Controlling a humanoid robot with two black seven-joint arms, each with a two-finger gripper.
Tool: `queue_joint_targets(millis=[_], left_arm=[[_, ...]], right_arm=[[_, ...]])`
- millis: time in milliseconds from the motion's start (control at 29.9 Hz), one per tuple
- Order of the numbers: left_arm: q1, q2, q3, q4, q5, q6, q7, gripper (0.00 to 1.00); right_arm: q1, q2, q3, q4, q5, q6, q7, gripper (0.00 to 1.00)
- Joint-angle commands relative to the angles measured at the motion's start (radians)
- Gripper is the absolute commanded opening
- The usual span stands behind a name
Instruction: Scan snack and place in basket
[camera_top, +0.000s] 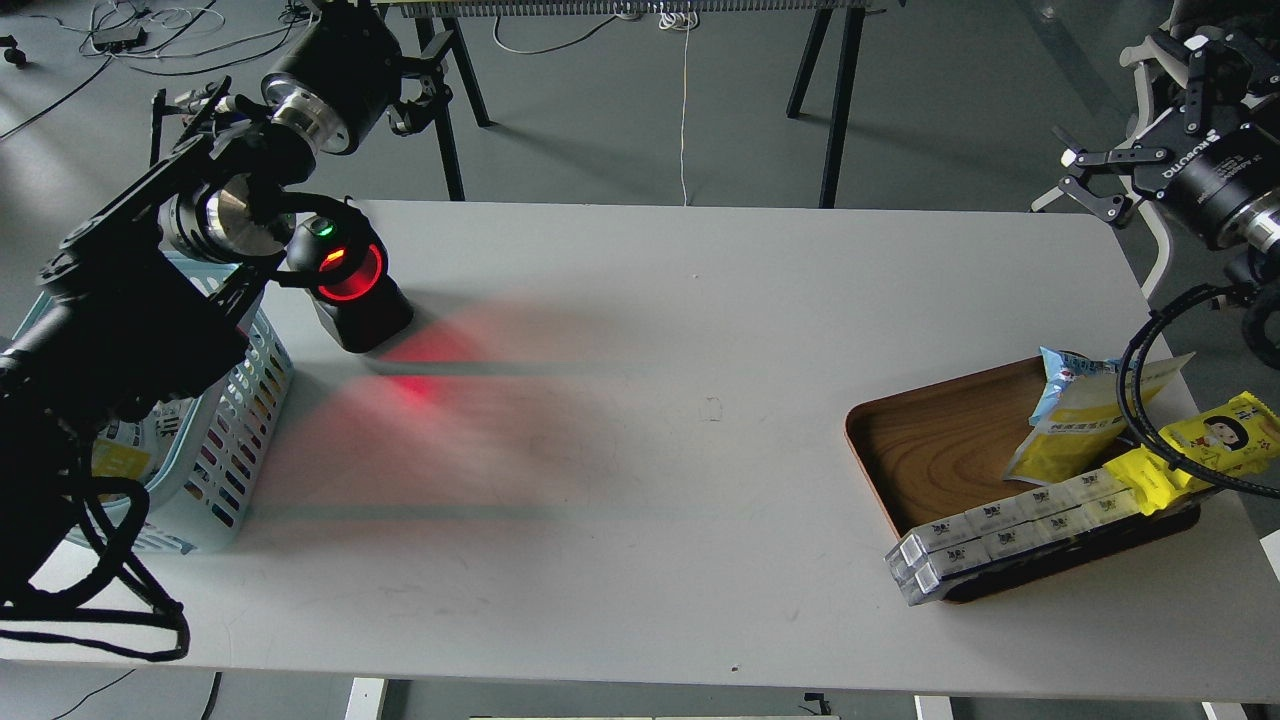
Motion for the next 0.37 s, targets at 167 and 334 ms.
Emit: queue_joint_targets(millis=[167,334], left_arm=[[0.040,0.010,-0.072,0.006,-0.103,-0.024,0.050,0.99],[0.065,0.010,-0.072,0.006,-0.102,-0.025,0.048,0.99]], right_arm=[[0.001,0.062,0.005,0.012,0.002,0.000,0.000,0.99],[0.001,0.076,0.002,0.011,0.000,0.000,0.000,0.99]])
